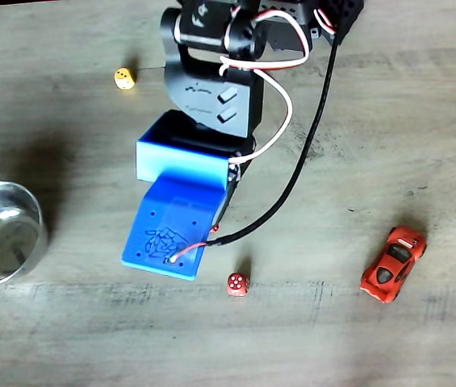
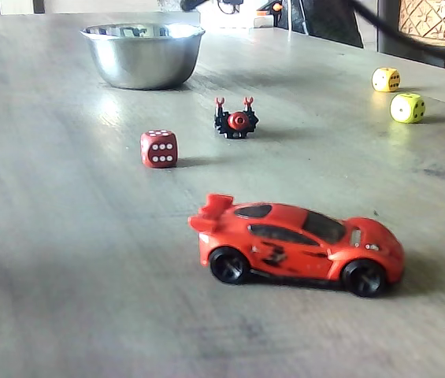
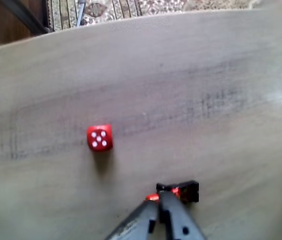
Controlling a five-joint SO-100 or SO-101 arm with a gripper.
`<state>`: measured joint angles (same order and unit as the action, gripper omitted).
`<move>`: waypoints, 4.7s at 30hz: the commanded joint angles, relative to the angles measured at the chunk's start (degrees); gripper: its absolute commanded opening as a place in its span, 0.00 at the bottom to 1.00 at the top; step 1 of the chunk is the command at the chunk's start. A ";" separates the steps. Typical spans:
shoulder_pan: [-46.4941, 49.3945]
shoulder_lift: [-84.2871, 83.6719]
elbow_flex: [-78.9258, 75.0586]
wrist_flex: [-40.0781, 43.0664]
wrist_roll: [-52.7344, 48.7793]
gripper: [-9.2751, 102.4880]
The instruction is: Pick up the lego figure and place in bowl
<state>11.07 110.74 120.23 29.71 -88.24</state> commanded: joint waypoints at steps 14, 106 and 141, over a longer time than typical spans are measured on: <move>2.55 -1.49 -4.66 -0.18 0.79 0.08; 10.02 -25.75 -30.15 35.16 60.73 0.27; 11.60 -32.26 -30.94 29.18 60.21 0.27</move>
<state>22.76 79.01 90.53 59.94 -27.69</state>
